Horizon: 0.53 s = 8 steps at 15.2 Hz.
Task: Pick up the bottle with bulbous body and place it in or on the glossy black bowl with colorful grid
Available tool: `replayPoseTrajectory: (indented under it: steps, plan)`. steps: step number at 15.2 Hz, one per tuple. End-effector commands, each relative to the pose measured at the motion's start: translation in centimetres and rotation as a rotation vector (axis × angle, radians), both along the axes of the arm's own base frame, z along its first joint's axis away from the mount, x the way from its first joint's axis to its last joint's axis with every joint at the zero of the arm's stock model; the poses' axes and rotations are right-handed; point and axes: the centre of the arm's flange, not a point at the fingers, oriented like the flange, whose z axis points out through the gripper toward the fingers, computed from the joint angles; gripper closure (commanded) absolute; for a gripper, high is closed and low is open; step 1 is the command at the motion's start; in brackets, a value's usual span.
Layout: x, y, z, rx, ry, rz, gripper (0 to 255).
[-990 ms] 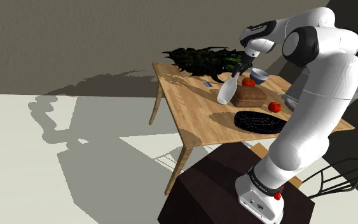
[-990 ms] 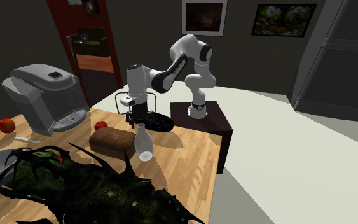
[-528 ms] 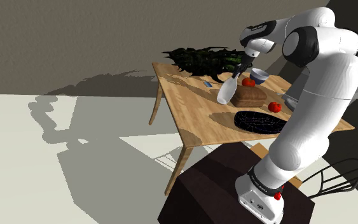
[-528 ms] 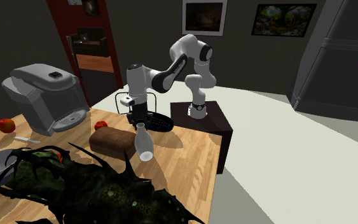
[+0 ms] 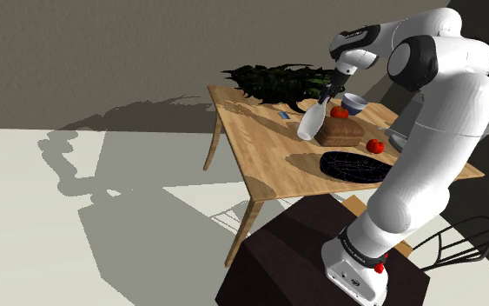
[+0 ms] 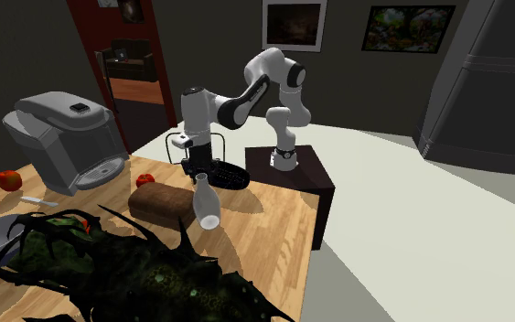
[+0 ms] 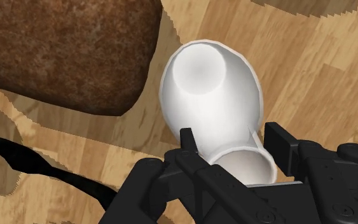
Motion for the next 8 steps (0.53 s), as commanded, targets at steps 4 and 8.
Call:
replayPoseTrajectory:
  steps: [4, 8]
  plan:
    - [0.0, 0.1, 2.7, 0.000, 0.000, 0.000, 255]
    - [0.0, 0.1, 4.8, 0.000, 0.000, 0.000, 255]
